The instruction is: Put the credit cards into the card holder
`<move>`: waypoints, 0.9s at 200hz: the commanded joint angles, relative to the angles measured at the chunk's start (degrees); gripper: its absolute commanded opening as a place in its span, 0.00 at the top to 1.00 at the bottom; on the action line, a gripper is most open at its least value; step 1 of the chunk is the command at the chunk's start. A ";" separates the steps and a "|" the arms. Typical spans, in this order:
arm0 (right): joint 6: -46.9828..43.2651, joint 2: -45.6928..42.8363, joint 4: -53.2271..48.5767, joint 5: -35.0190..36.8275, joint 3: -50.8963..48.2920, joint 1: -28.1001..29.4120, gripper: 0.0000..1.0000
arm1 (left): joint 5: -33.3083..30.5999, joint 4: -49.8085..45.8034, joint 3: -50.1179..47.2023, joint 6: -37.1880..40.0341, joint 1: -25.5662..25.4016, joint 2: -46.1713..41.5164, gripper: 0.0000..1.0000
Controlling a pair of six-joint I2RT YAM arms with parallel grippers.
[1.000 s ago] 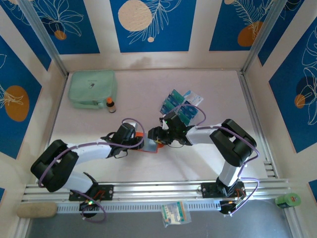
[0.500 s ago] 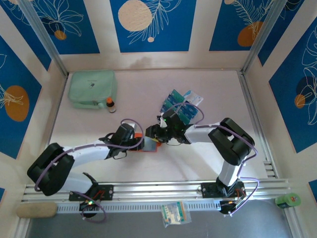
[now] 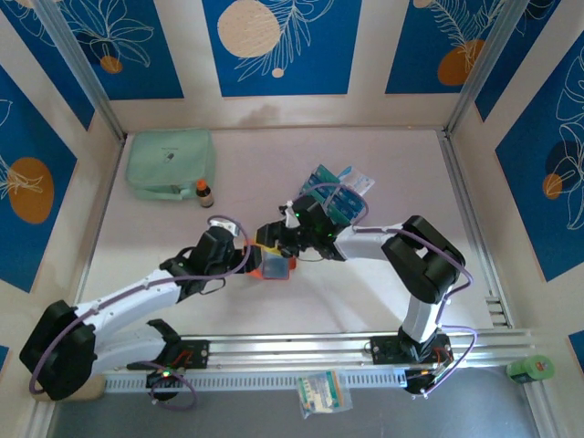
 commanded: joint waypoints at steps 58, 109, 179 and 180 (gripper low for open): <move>2.83 8.51 -0.25 -0.37 8.28 2.13 0.43 | -2.74 -2.83 -3.20 0.41 0.04 -3.93 0.21; 3.93 10.17 0.62 -1.07 9.36 2.02 0.43 | -2.17 -0.79 -3.51 2.42 -0.01 1.59 0.20; 4.14 6.64 2.23 -1.69 6.48 0.19 0.43 | -5.92 -1.59 -2.74 1.51 -0.01 7.97 0.21; 4.08 6.55 2.18 -1.69 6.37 0.16 0.43 | -6.00 -1.65 -2.75 1.44 -0.02 8.05 0.21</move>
